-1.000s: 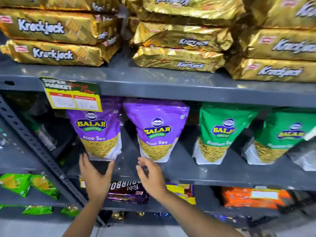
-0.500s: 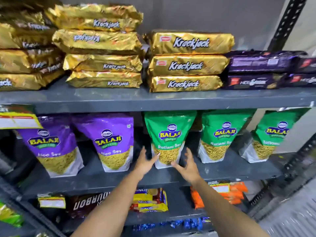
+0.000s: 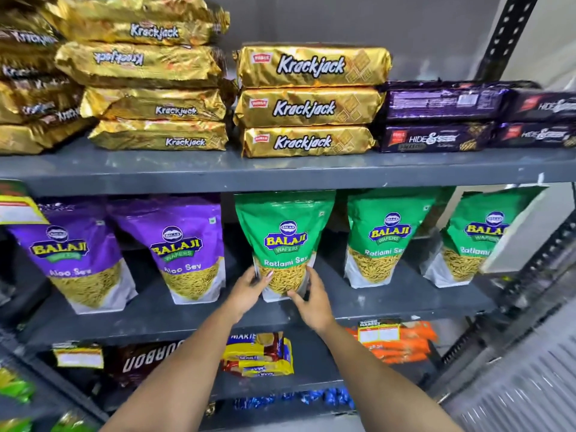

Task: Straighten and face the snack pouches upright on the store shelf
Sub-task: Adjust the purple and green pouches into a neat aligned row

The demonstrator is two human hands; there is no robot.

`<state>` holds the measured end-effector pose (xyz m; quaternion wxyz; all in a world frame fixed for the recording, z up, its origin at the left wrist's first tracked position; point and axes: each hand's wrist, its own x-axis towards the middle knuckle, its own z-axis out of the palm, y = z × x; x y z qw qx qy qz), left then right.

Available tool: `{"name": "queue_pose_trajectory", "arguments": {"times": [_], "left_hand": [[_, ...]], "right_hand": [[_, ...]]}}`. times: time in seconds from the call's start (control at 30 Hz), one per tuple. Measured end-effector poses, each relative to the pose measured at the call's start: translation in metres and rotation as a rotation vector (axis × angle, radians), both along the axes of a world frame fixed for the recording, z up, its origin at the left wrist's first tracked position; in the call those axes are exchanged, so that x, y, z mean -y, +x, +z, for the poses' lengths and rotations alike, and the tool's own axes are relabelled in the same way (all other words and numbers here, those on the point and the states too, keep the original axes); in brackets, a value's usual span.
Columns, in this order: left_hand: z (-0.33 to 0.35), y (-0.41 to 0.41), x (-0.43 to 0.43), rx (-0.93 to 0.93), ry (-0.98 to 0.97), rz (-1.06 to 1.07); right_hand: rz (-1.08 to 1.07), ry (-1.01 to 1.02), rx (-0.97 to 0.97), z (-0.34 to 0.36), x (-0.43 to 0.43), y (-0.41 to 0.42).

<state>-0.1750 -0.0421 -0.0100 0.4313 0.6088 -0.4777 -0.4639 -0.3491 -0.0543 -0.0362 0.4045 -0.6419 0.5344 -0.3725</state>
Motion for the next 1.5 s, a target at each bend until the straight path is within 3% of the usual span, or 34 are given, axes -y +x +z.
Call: {"name": "queue_pose_trajectory", "arguments": {"times": [0.2,0.3,0.37,0.43,0.53,0.73,0.87,0.93,1.13,1.2,1.27,1.33,1.4,1.5], "left_hand": [[-0.005,-0.006,-0.004,0.009,0.002,0.053],[-0.01,-0.034,-0.032,0.153,-0.21,0.482],[-0.017,-0.065,-0.058,0.37,-0.371,0.604],[-0.022,-0.104,-0.067,0.398,-0.434,0.458],[-0.022,-0.152,-0.047,0.309,-0.396,0.225],[-0.001,-0.189,0.047,0.24,-0.221,0.103],[-0.002,-0.2,0.081,0.069,-0.064,-0.05],[-0.008,-0.211,0.083,0.015,-0.096,-0.075],[-0.016,-0.225,0.082,0.086,-0.193,-0.003],[-0.016,-0.232,0.071,0.152,-0.192,0.106],[-0.018,-0.25,0.048,0.347,-0.267,0.367],[-0.015,-0.275,0.027,0.465,-0.463,0.46],[-0.006,-0.304,0.023,0.414,-0.572,0.254],[0.022,-0.344,0.05,0.41,-0.535,-0.002]], "right_hand": [[-0.007,-0.025,0.026,-0.003,-0.01,-0.003],[-0.219,-0.092,0.055,0.0,-0.013,-0.03],[-0.438,-0.153,0.067,0.005,-0.013,-0.062],[-0.583,-0.166,0.085,0.006,-0.008,-0.103],[-0.605,-0.086,0.018,0.002,0.012,-0.161],[-0.316,0.074,0.096,0.002,0.057,-0.209],[-0.212,0.152,0.167,-0.001,0.074,-0.211],[-0.181,0.171,0.218,-0.005,0.079,-0.209],[-0.144,0.072,0.196,-0.01,0.078,-0.211],[-0.241,-0.004,0.191,-0.005,0.07,-0.216],[-0.564,-0.21,0.155,0.003,0.06,-0.235],[-0.831,-0.408,0.073,0.005,0.058,-0.266],[-0.895,-0.349,0.014,0.002,0.066,-0.298],[-0.765,-0.132,-0.032,-0.012,0.083,-0.33]]}}
